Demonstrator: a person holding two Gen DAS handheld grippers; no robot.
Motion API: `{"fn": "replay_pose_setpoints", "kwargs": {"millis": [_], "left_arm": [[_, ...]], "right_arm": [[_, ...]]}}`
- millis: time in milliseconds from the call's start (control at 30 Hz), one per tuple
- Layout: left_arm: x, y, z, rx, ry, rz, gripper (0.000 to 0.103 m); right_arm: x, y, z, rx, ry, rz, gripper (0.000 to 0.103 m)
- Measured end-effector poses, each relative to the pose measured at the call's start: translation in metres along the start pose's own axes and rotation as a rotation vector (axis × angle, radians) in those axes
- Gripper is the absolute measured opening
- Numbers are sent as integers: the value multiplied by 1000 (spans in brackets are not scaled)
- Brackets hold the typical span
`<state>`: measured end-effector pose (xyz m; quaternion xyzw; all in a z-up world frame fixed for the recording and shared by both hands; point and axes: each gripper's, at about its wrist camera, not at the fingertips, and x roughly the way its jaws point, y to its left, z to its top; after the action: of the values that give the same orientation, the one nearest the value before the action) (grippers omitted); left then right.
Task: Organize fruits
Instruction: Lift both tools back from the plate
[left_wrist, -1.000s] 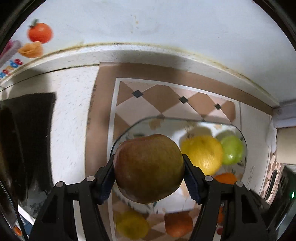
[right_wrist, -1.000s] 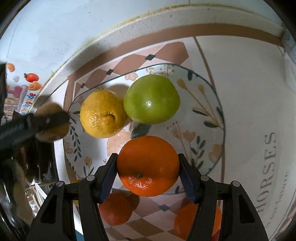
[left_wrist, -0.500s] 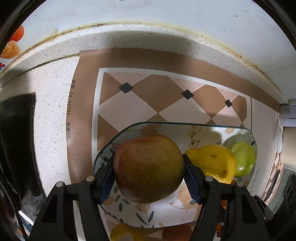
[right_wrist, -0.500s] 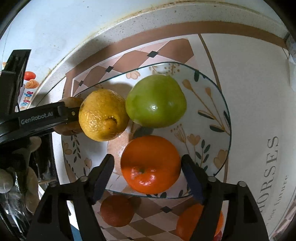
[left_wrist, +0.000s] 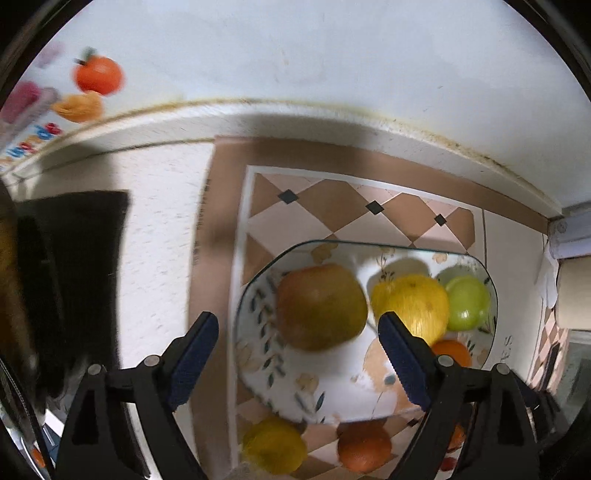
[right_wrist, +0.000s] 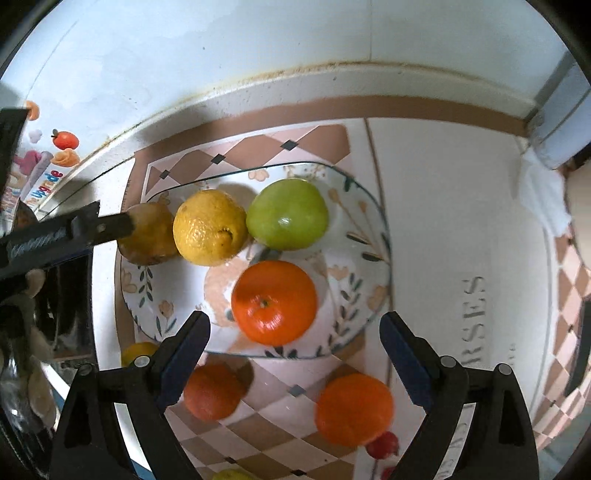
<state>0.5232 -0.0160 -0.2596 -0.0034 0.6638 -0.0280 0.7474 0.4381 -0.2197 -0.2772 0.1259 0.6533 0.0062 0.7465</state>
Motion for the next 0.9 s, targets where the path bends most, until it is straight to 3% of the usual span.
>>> {"fn": "replay_pose_setpoints", "kwargs": {"millis": [133,367,900], "left_arm": [[-28,-5,-32,24,-76,54,89],[-69,-7,-98,35,-187,75,89],[-151,-21,-204,56,-371,52,89]], "right_arm": [[-17,-2,-17,-10,-34,-27,95],[-52,-1,-54,-38,-94,-43,95],[-167,6,-150,-97,-302,-55,95]]}}
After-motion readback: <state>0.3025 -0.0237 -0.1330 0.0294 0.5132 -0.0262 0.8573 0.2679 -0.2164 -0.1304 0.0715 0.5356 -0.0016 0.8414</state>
